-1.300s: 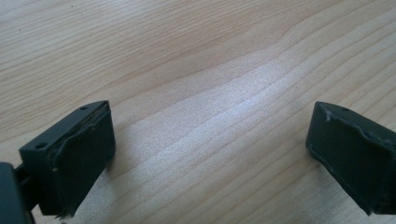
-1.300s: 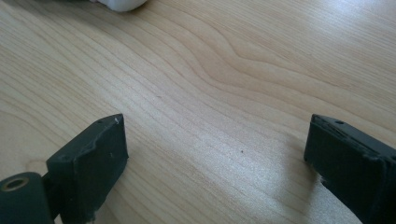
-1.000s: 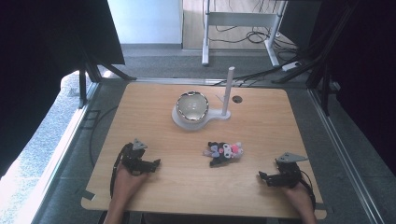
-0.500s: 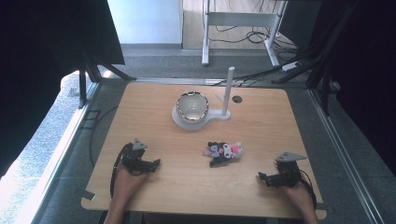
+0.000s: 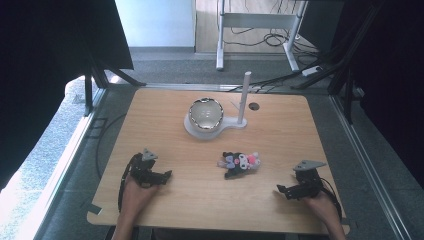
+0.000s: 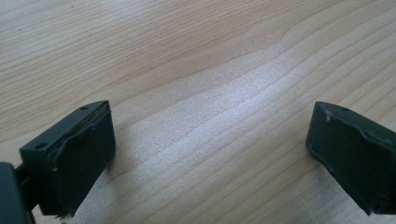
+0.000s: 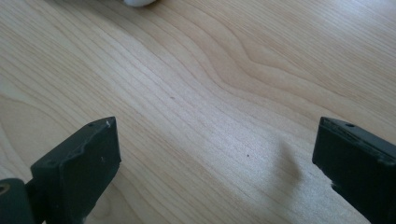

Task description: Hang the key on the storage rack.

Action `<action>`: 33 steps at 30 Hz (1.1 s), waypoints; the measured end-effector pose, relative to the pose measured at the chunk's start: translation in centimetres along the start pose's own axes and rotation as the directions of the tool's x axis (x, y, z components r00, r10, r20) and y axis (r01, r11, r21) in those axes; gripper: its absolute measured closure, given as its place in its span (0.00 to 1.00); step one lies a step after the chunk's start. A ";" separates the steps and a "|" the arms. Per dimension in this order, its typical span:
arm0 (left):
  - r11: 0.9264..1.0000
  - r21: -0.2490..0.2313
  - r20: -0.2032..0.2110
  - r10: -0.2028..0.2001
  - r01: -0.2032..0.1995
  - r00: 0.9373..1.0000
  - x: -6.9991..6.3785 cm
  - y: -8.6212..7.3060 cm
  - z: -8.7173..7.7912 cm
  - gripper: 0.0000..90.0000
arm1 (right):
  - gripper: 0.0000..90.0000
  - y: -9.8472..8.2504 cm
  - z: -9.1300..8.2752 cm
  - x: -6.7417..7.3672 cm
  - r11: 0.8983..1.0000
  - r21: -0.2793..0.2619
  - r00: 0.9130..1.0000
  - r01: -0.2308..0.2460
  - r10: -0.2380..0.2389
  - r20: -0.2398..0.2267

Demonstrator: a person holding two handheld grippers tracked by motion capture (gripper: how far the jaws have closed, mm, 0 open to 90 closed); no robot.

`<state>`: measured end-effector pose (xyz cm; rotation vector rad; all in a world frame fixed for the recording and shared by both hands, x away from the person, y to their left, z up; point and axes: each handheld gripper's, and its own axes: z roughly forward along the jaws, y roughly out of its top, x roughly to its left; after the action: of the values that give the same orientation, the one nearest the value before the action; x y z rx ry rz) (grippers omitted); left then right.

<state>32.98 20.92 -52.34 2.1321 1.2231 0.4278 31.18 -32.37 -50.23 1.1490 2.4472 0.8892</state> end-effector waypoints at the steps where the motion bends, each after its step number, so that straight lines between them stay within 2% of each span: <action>1: 1.000 0.000 0.000 0.000 0.000 1.000 0.0 0.0 0.0 0.02 | 0.01 0.1 0.0 0.0 1.000 0.001 1.000 0.004 -0.004 -0.003; 7: 1.000 0.000 0.000 0.000 0.000 1.000 0.0 0.0 0.0 0.02 | 0.01 0.7 -0.1 -0.1 1.000 0.023 1.000 0.019 -0.019 -0.017; 16: 1.000 0.000 0.000 0.000 0.000 1.000 0.0 0.0 0.0 0.02 | 0.01 2.6 0.3 0.1 0.995 0.056 0.996 0.081 -0.079 -0.045; 33: 1.000 0.000 0.000 0.000 0.000 1.000 0.0 0.0 0.0 0.02 | 0.02 5.6 1.1 -0.1 0.987 0.109 0.990 0.118 -0.108 -0.094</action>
<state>32.98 20.93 -52.34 2.1326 1.2228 0.4277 35.06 -29.25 -47.50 1.0148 2.6358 0.7917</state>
